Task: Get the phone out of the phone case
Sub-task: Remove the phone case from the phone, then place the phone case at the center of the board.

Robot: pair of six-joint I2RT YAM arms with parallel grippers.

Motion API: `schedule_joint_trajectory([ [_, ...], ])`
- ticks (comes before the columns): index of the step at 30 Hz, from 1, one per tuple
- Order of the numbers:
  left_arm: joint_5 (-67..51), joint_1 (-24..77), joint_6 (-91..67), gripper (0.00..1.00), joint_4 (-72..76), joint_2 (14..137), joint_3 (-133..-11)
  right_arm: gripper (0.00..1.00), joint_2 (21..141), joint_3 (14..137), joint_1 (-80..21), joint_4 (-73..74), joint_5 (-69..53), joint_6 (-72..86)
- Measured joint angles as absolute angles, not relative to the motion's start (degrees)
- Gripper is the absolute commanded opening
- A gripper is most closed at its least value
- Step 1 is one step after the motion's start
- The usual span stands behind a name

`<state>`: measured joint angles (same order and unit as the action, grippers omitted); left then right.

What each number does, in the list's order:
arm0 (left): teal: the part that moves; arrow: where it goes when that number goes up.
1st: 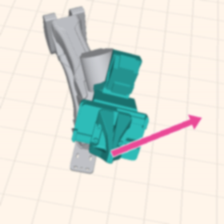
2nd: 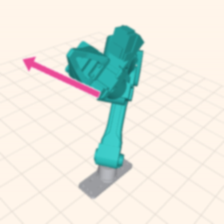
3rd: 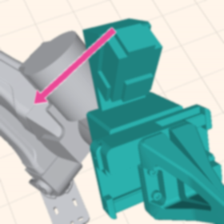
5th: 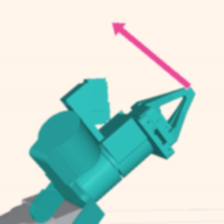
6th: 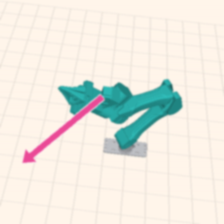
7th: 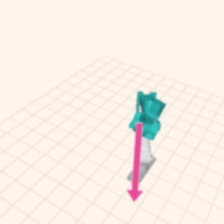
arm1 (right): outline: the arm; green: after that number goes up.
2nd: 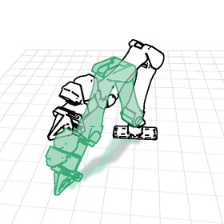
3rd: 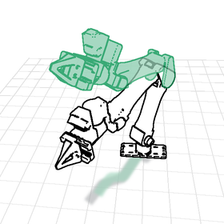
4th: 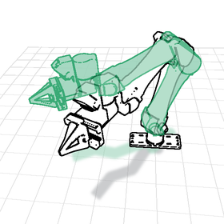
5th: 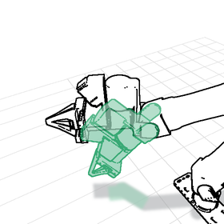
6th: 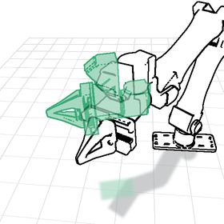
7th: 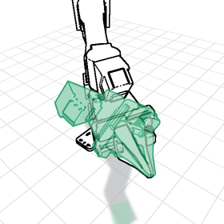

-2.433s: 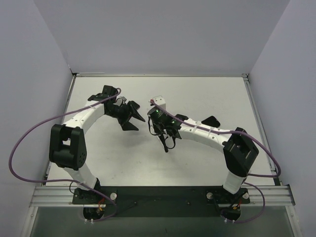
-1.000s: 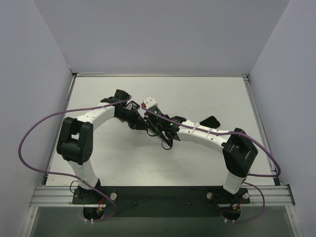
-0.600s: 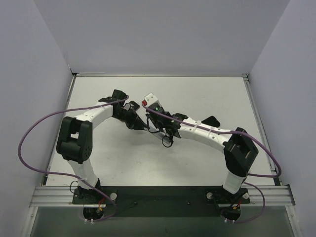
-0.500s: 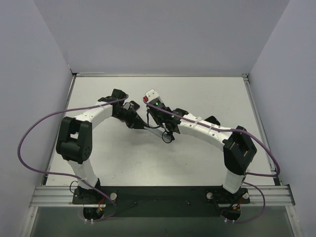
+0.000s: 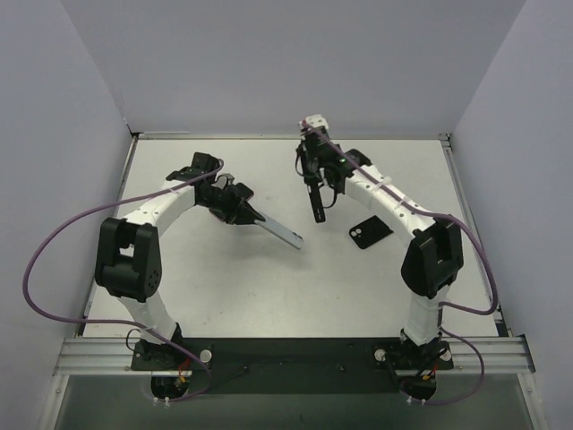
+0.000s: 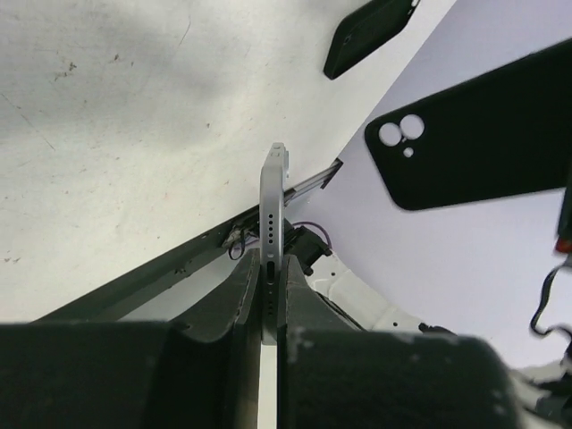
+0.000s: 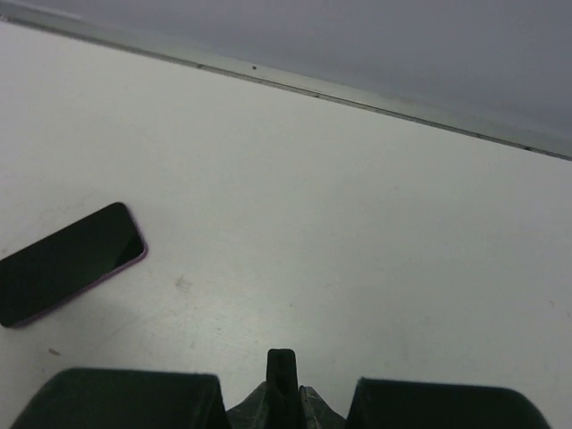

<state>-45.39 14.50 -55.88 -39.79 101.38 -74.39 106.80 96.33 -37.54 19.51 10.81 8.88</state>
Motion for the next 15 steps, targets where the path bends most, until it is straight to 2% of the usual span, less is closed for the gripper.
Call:
schedule_joint_trajectory([
  [8, -43.9, 12.5, -51.3, 0.0, -40.1, 98.8, -74.4, 0.0, 109.4, 98.9, -17.6, 19.4, -7.1, 25.8],
  [15, -40.5, 12.6, -50.5, 0.0, -39.1, 98.5, -70.5, 0.0, 120.5, 96.0, -4.7, 5.0, -21.1, 43.9],
])
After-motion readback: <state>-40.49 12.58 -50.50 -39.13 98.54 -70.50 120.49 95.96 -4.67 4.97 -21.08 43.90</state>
